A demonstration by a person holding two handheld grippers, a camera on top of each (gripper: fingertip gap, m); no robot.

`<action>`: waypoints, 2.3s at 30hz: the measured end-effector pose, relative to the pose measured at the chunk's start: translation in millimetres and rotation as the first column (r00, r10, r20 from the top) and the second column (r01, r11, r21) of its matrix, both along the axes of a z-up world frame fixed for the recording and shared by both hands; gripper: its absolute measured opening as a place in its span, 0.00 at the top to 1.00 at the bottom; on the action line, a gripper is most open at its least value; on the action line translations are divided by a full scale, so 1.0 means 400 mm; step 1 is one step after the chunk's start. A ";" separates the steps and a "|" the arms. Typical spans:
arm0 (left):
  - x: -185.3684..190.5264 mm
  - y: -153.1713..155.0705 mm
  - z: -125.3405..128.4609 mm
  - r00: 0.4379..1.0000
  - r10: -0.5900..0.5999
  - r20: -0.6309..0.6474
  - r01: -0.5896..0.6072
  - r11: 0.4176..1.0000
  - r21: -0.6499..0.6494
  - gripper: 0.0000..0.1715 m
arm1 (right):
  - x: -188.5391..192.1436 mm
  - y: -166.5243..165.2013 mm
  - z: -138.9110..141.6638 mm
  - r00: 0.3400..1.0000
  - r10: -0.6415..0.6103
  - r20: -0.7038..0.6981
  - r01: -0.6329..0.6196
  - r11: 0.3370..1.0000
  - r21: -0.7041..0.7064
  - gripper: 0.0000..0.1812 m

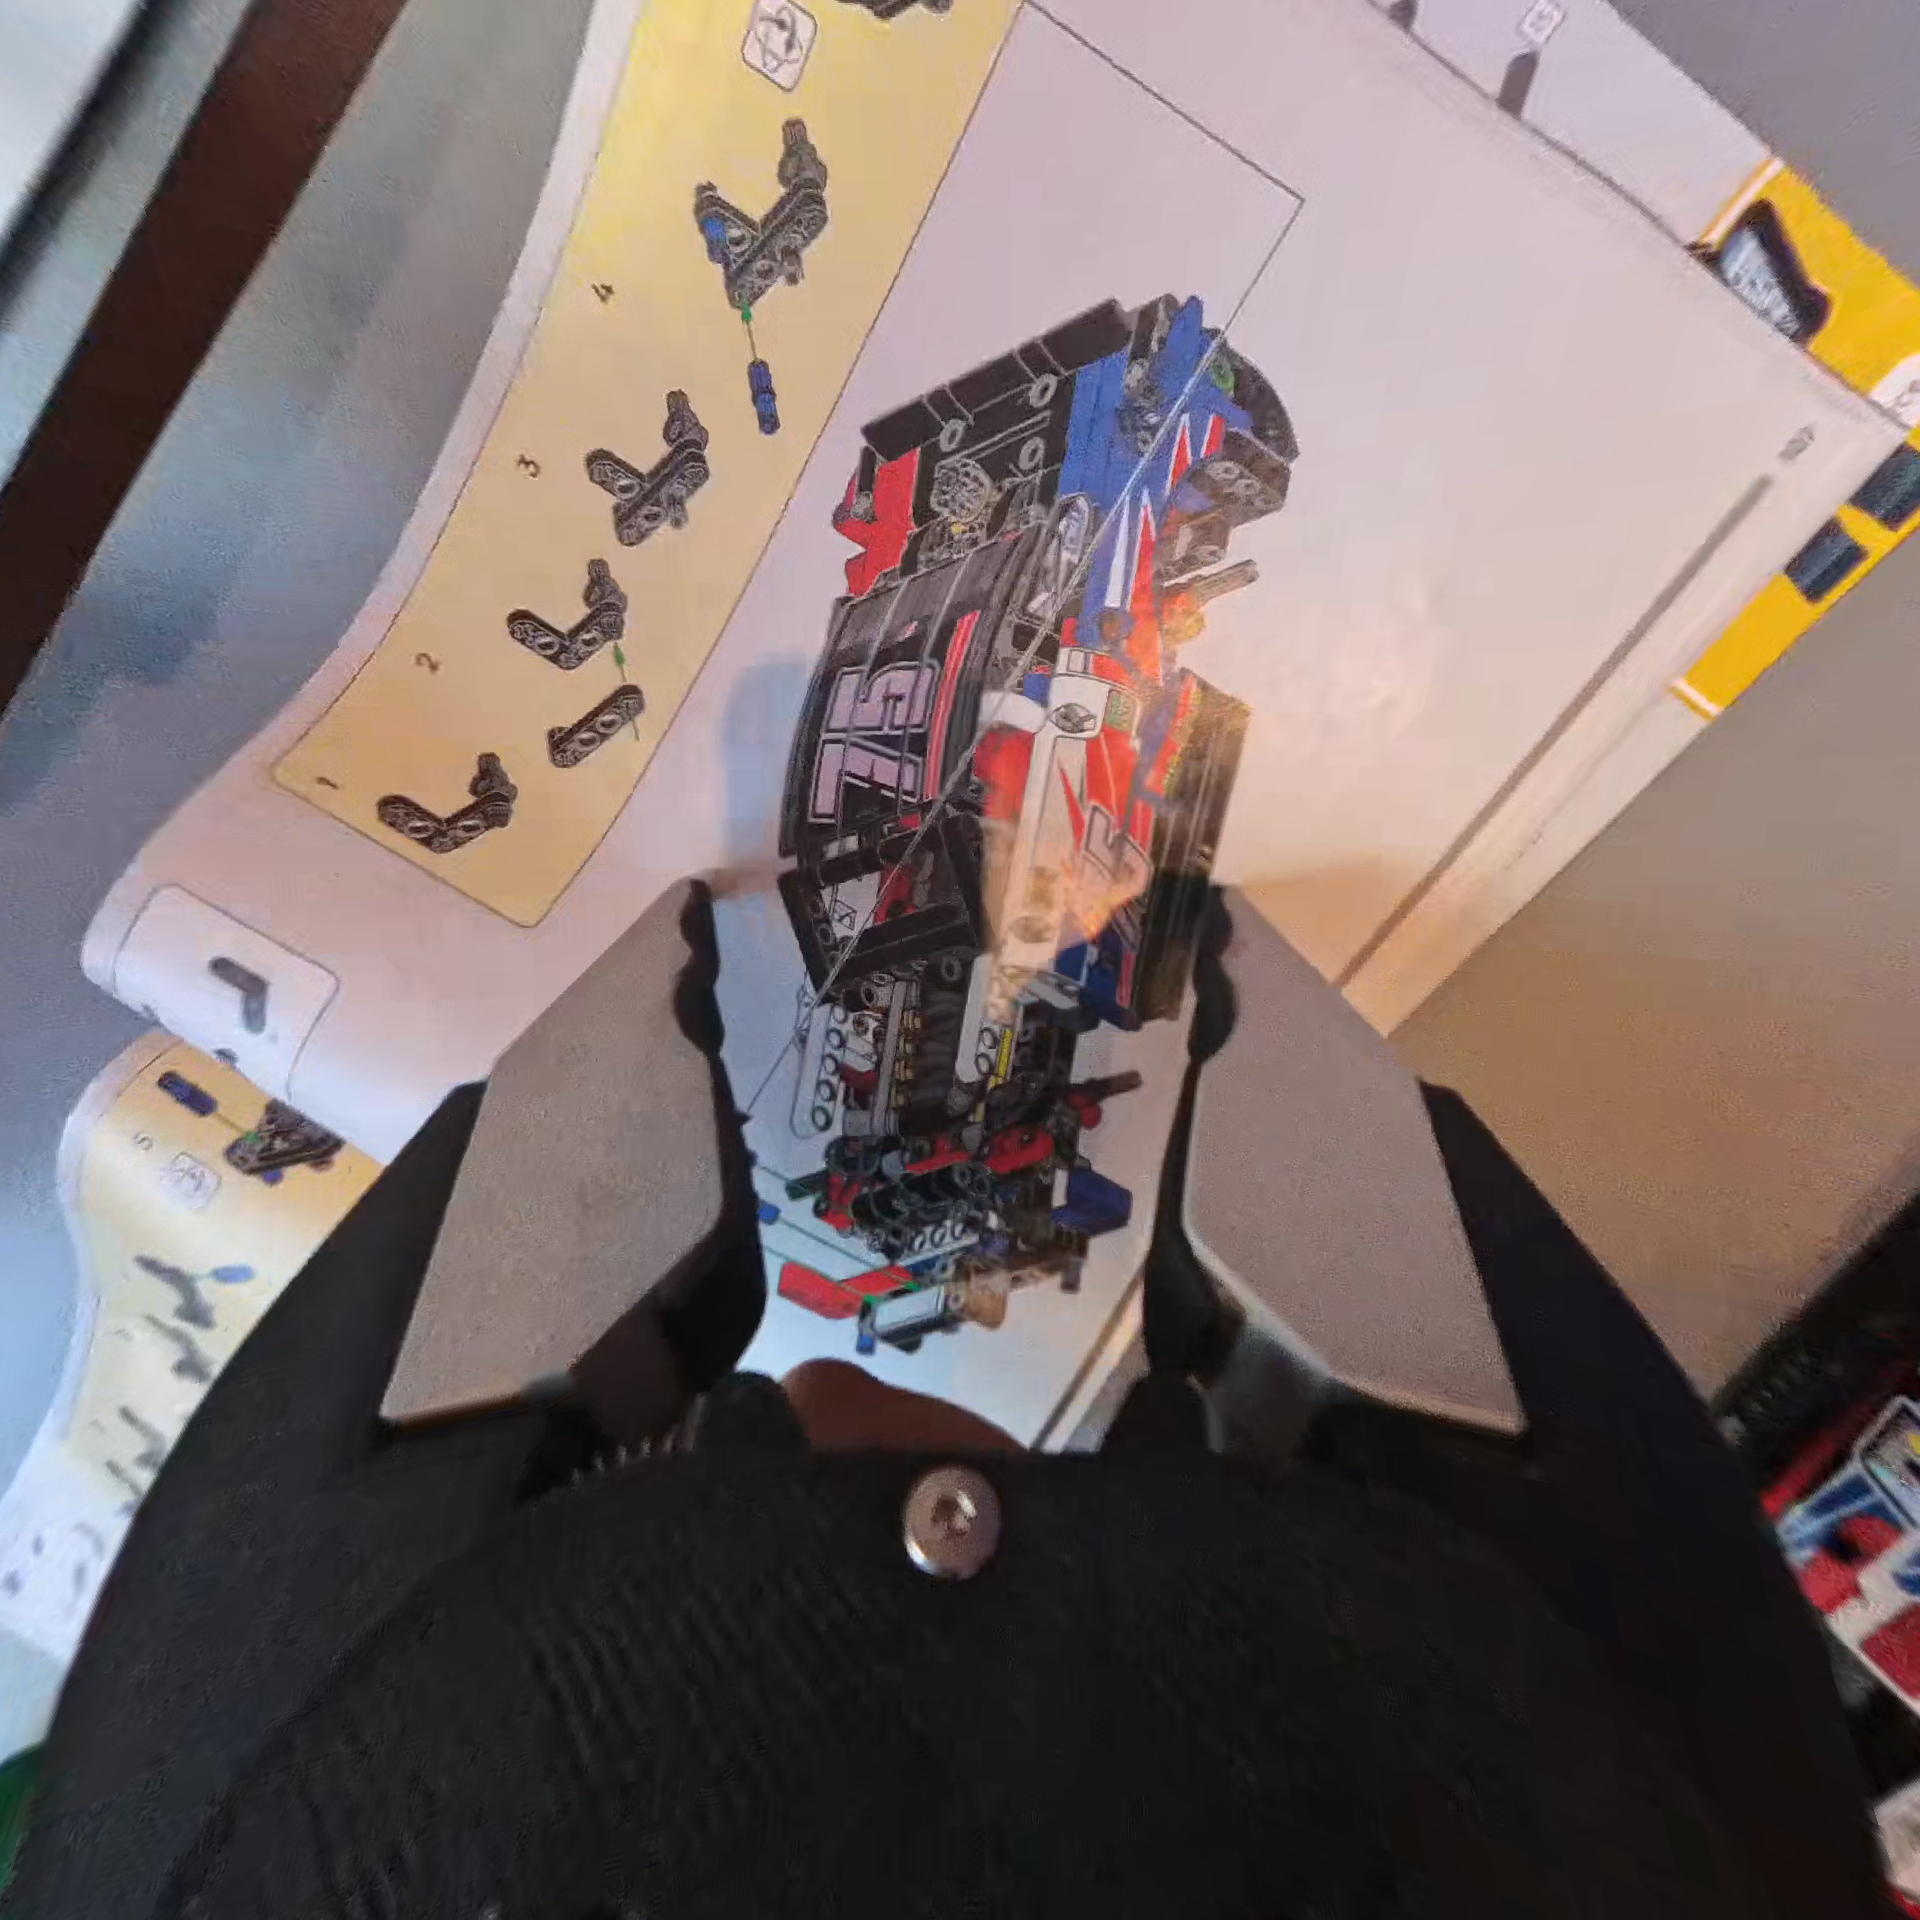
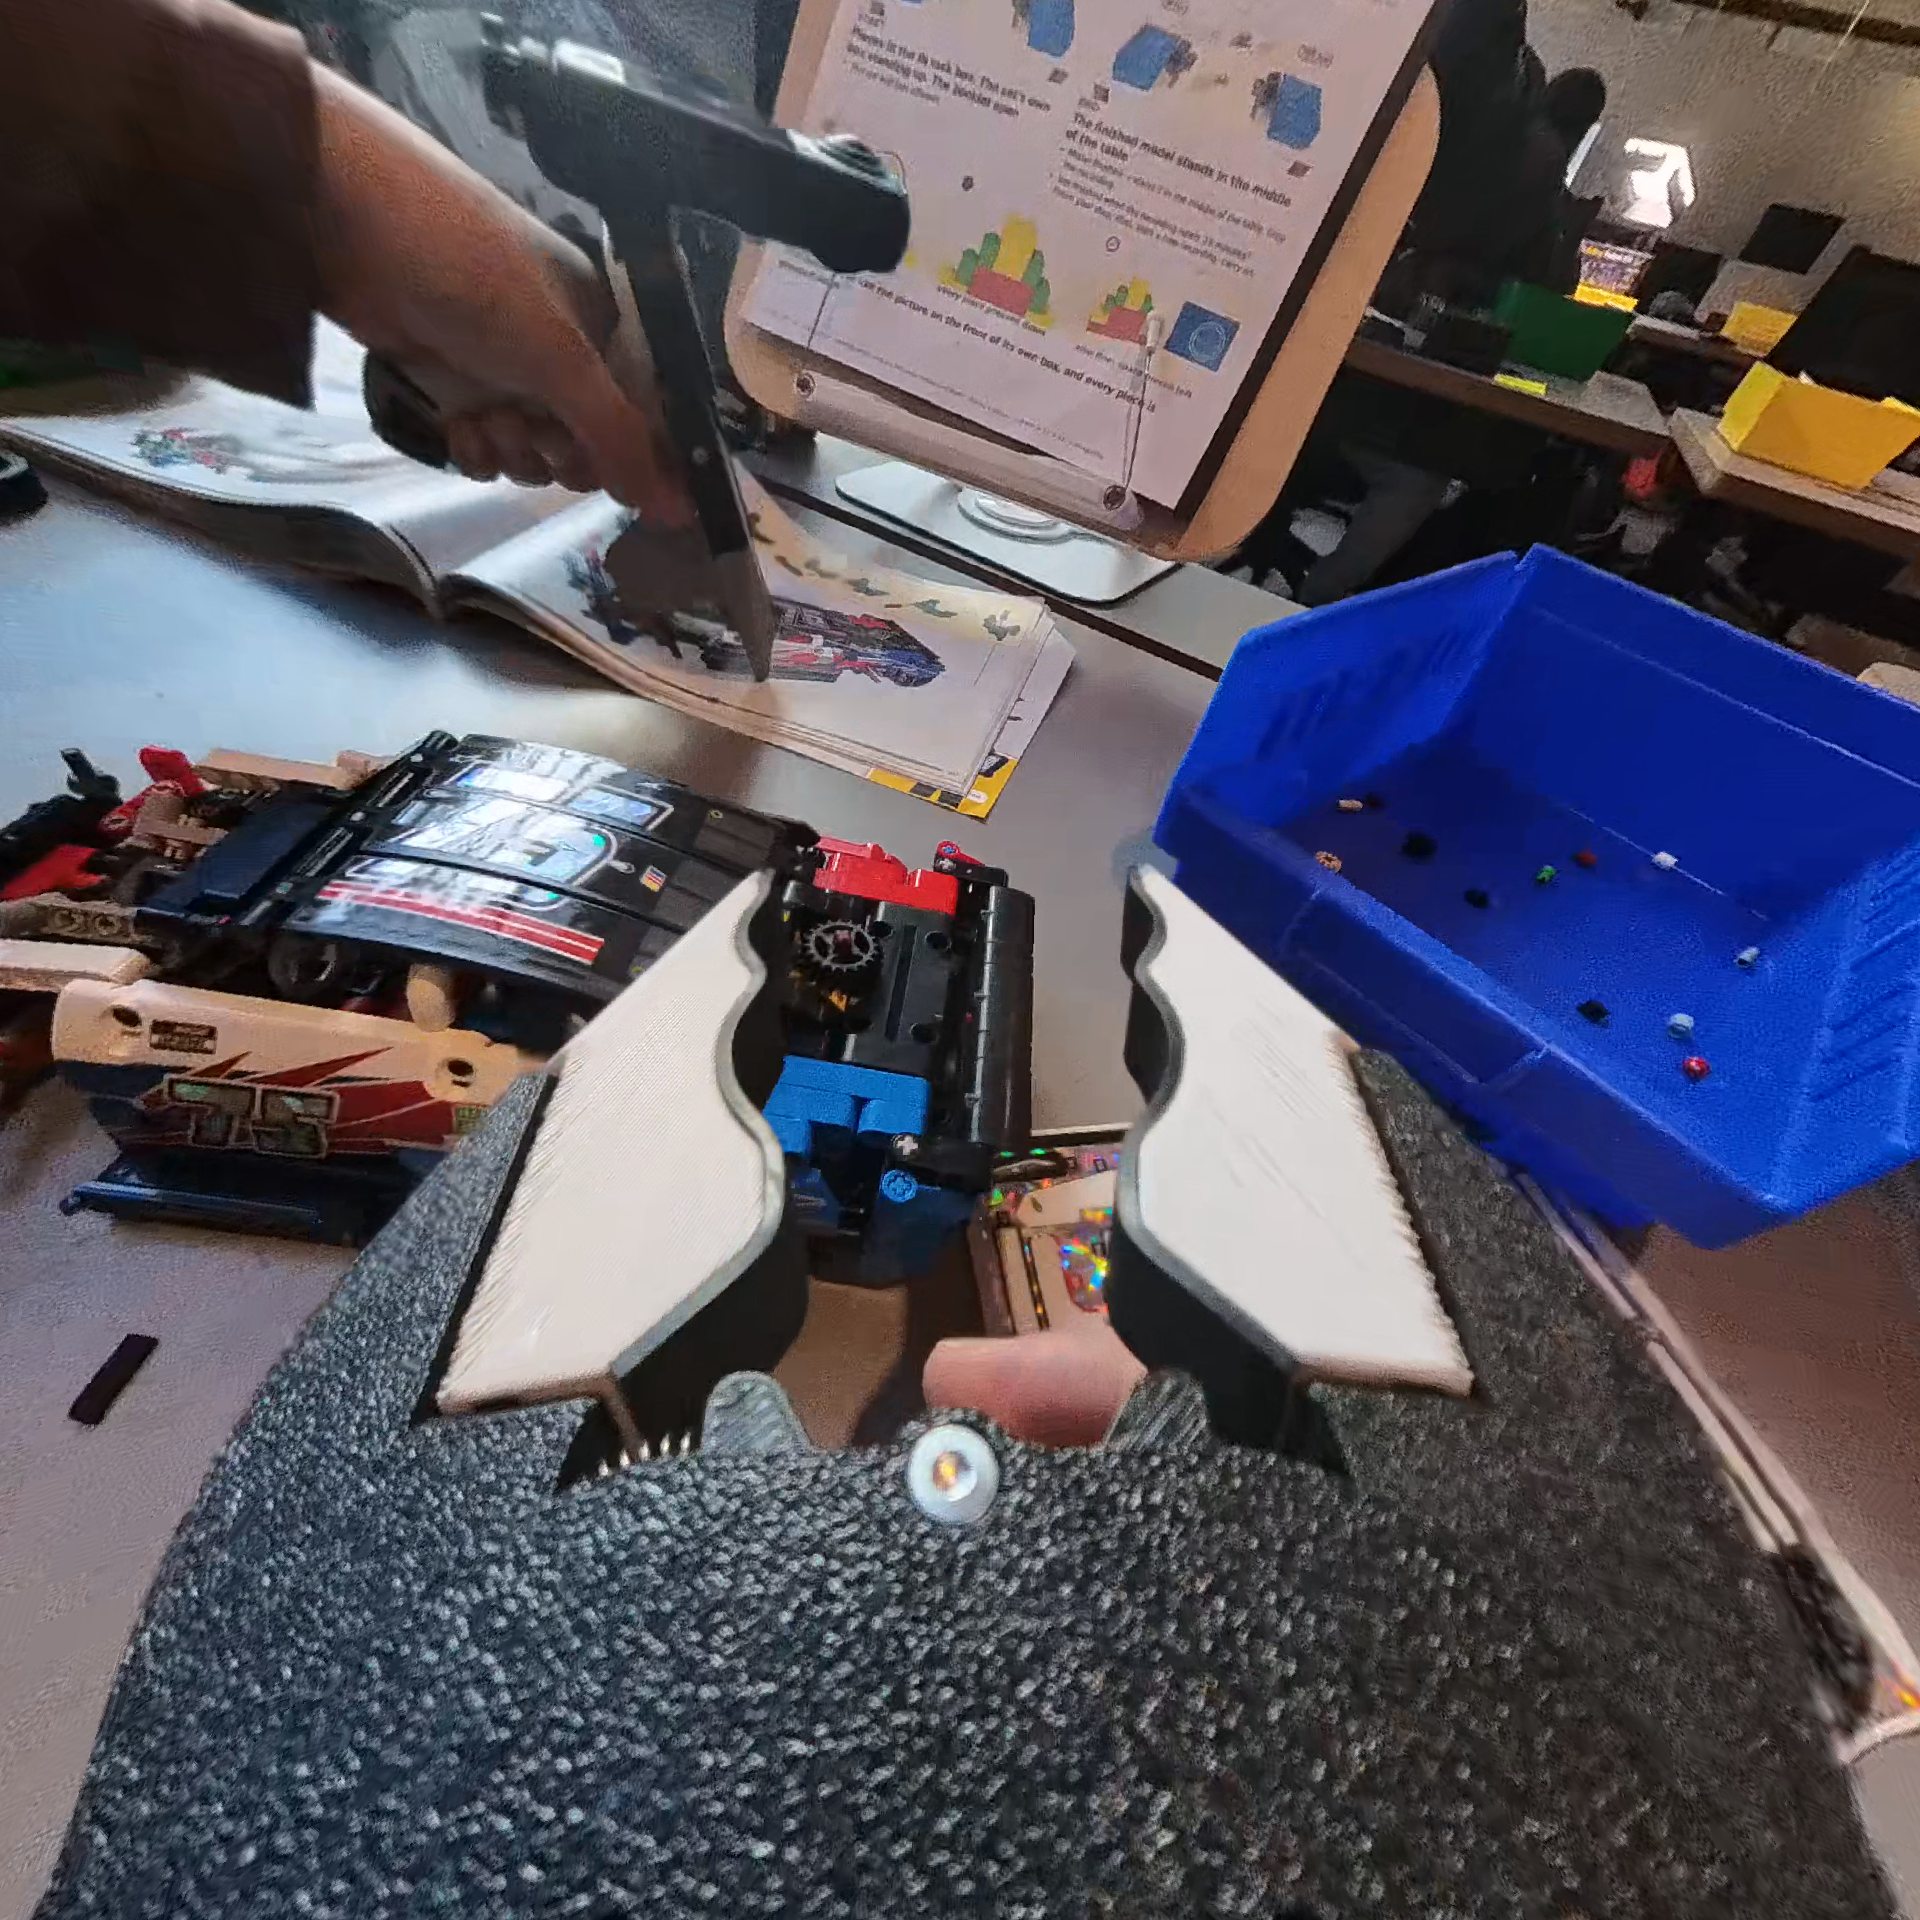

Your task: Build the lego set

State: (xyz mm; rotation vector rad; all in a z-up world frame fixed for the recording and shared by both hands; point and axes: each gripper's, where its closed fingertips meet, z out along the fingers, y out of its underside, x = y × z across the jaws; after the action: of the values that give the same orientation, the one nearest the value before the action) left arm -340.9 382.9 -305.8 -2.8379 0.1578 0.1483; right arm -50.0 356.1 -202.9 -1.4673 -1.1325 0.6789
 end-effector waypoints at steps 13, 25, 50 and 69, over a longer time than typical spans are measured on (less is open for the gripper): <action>0.026 -0.020 0.001 0.994 0.016 0.110 -0.029 0.992 0.120 0.90 | 0.067 -0.063 0.019 1.000 0.004 0.006 -0.004 1.000 0.001 0.66; -0.034 -0.135 0.020 0.990 0.019 0.139 -0.044 0.981 0.186 1.00 | -0.060 -0.020 0.084 0.971 0.104 0.216 -0.103 0.995 -0.017 0.54; -0.087 -0.274 0.028 0.961 -0.263 -0.083 0.275 0.936 0.218 0.39 | -0.605 0.110 -0.269 0.584 0.453 0.674 -0.204 0.885 -0.418 0.49; -0.056 -0.277 0.017 0.954 -0.290 -0.072 0.299 0.936 0.184 0.43 | -0.604 0.053 -0.259 0.537 0.456 0.710 -0.202 0.887 -0.416 0.75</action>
State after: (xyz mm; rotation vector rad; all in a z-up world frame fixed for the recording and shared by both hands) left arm -363.5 272.3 -298.9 -2.5820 0.5450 0.1515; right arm -291.5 377.5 -306.5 -1.9012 -2.1439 0.4306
